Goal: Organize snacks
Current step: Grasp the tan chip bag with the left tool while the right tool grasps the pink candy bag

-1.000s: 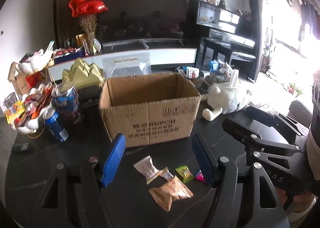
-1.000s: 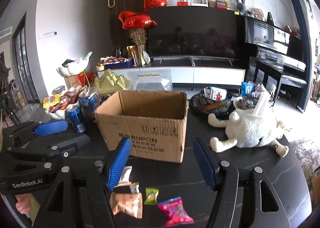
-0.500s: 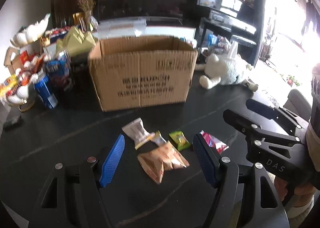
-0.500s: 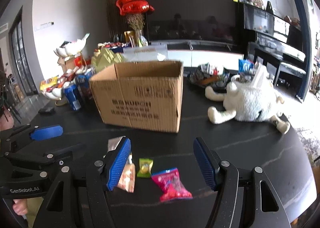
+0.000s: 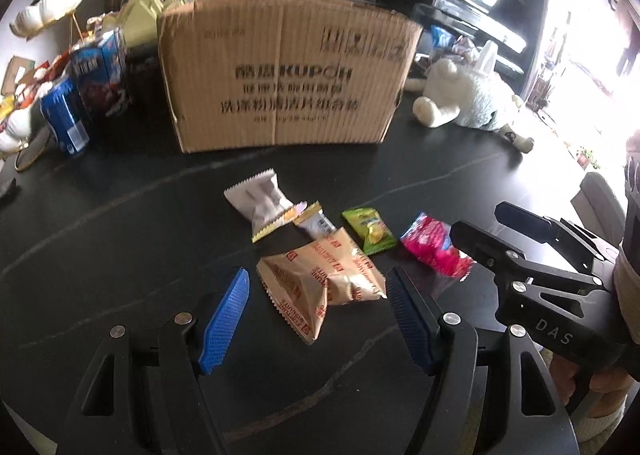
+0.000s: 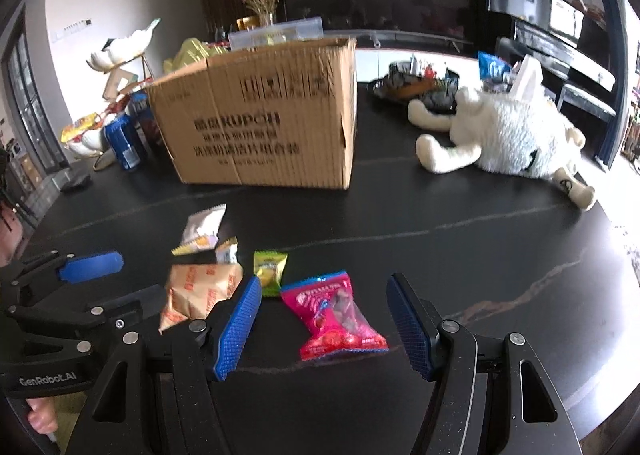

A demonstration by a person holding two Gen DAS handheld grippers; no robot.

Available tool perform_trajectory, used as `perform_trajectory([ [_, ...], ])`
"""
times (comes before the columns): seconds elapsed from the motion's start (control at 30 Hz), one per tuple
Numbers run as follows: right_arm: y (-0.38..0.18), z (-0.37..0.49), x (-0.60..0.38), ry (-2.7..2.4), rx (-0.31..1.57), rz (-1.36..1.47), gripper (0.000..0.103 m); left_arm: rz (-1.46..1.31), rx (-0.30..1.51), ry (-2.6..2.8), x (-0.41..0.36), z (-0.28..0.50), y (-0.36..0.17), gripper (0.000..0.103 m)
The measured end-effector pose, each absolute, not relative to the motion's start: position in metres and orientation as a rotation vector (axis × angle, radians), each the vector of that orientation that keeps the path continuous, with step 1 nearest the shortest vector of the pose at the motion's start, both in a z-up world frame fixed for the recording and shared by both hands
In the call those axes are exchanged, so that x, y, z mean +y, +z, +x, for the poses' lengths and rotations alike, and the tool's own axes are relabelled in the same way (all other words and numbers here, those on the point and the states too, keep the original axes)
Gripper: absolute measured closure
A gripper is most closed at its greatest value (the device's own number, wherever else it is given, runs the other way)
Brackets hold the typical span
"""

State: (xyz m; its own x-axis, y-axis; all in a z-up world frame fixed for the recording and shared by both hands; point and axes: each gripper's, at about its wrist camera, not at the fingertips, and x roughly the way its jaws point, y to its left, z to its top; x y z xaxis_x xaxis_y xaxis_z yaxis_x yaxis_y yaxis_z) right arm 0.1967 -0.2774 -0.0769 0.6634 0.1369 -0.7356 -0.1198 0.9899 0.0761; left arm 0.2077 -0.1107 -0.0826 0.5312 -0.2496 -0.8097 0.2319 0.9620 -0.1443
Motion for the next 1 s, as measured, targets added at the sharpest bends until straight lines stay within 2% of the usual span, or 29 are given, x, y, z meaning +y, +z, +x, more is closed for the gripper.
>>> perform_trajectory([
  [0.7,-0.117,0.215,-0.278,0.139,0.958,0.023,0.037,-0.138,1.057,-0.294,-0.108,0.226,-0.12,0.034],
  [0.8,-0.12,0.216,-0.277,0.138,0.967,0.023,0.037,-0.146,1.064,-0.294,-0.109,0.228,-0.123,0.038],
  [0.9,-0.123,0.217,-0.277,0.151,0.978,0.027,0.039,-0.16,1.071,-0.301,-0.109,0.229,-0.126,0.049],
  [0.97,-0.124,0.217,-0.275,0.163,0.982,0.029,0.049,-0.169,1.074,-0.311,-0.109,0.228,-0.126,0.05],
  [1.0,-0.124,0.217,-0.274,0.168,0.985,0.03,0.049,-0.169,1.074,-0.315,-0.109,0.228,-0.126,0.052],
])
